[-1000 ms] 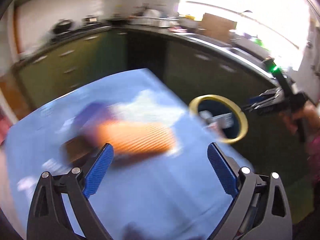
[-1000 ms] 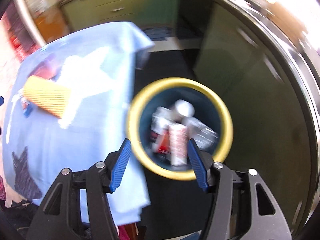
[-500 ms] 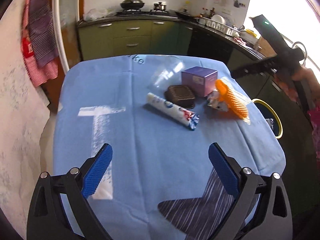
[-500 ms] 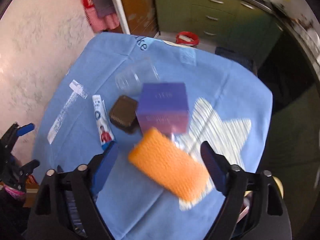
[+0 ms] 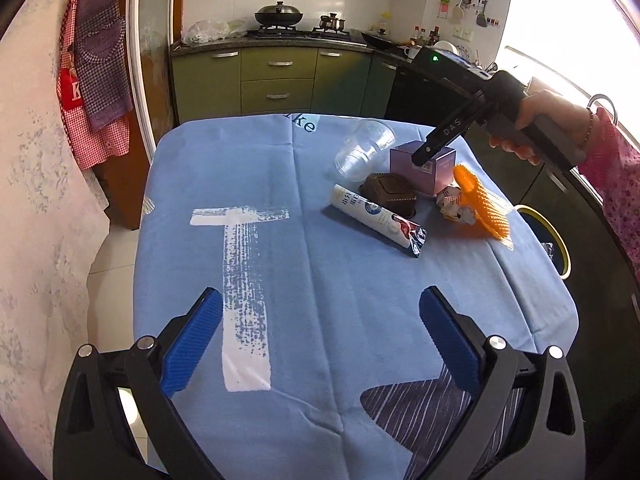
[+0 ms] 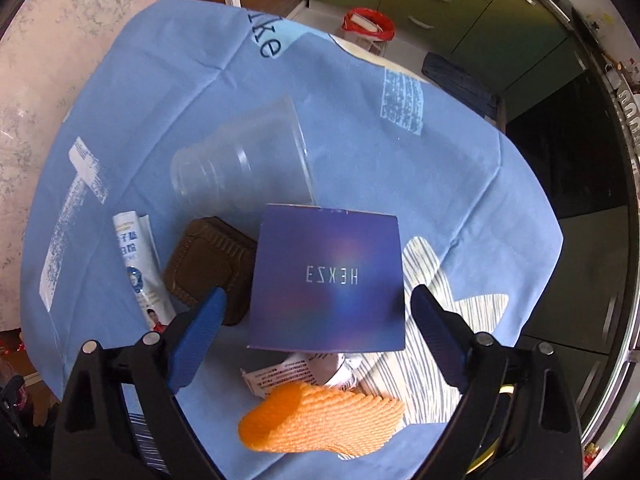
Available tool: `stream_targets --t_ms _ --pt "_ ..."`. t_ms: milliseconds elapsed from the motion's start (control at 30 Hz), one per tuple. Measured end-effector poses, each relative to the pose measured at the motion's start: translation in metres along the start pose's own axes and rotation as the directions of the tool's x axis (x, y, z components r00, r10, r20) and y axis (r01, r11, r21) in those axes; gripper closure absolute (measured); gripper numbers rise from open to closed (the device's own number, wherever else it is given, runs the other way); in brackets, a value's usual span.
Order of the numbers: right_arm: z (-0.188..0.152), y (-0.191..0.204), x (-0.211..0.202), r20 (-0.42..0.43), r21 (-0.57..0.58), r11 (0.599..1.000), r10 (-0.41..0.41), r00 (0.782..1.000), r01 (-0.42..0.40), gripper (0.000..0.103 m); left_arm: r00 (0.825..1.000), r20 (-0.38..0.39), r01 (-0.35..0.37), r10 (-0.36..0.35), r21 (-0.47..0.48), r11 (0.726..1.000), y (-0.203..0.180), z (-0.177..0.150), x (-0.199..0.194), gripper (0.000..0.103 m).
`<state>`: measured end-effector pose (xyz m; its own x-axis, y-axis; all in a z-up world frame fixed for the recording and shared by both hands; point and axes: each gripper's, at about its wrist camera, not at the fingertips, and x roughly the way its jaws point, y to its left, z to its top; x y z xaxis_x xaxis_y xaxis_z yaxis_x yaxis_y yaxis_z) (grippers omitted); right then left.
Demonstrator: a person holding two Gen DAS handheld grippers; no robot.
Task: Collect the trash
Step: 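Grasp the purple cosmetic box with the right tool and lift it, then carry the purple box over the bin and open the right tool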
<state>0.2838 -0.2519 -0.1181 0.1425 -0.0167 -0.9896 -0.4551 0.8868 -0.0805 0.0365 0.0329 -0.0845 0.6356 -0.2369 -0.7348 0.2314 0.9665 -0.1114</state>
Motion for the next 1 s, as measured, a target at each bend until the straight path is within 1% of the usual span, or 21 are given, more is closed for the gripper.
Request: stream_targets --t_ms 200,300,367,500,633,800,1000 --pt "0.002 -0.007 0.02 -0.033 0.023 1.0 0.022 0.999 -0.021 0.015 1.0 -0.012 0.006 -0.006 0.004 1.0 0.0 0.005 0.008 0.005" --pt "0.004 -0.007 0.029 -0.042 0.028 0.999 0.029 0.999 -0.028 0.021 1.0 -0.016 0.01 -0.01 0.006 1.0 -0.001 0.006 0.012 0.005" --pt "0.003 -0.006 0.033 -0.042 0.03 0.999 0.033 0.999 -0.031 0.028 1.0 -0.019 0.014 -0.014 0.003 1.0 -0.002 0.006 0.015 0.005" --pt "0.006 -0.007 0.034 -0.021 0.045 0.998 0.044 0.999 -0.043 0.03 0.999 -0.03 0.014 -0.014 0.004 1.0 -0.003 0.007 0.019 0.005" --pt "0.006 -0.006 0.029 0.001 0.052 0.998 0.045 0.999 -0.045 0.03 0.999 -0.032 0.007 -0.007 0.008 1.0 -0.003 0.007 0.02 0.005" --pt "-0.004 0.004 0.011 0.035 0.043 0.999 0.028 0.999 -0.029 0.03 1.0 -0.022 0.009 -0.009 0.003 1.0 -0.001 0.006 0.017 0.005" --pt "-0.03 0.025 -0.032 0.136 0.005 1.0 -0.031 0.99 0.031 0.03 1.0 -0.017 0.007 -0.007 0.016 1.0 -0.004 0.004 0.014 0.005"
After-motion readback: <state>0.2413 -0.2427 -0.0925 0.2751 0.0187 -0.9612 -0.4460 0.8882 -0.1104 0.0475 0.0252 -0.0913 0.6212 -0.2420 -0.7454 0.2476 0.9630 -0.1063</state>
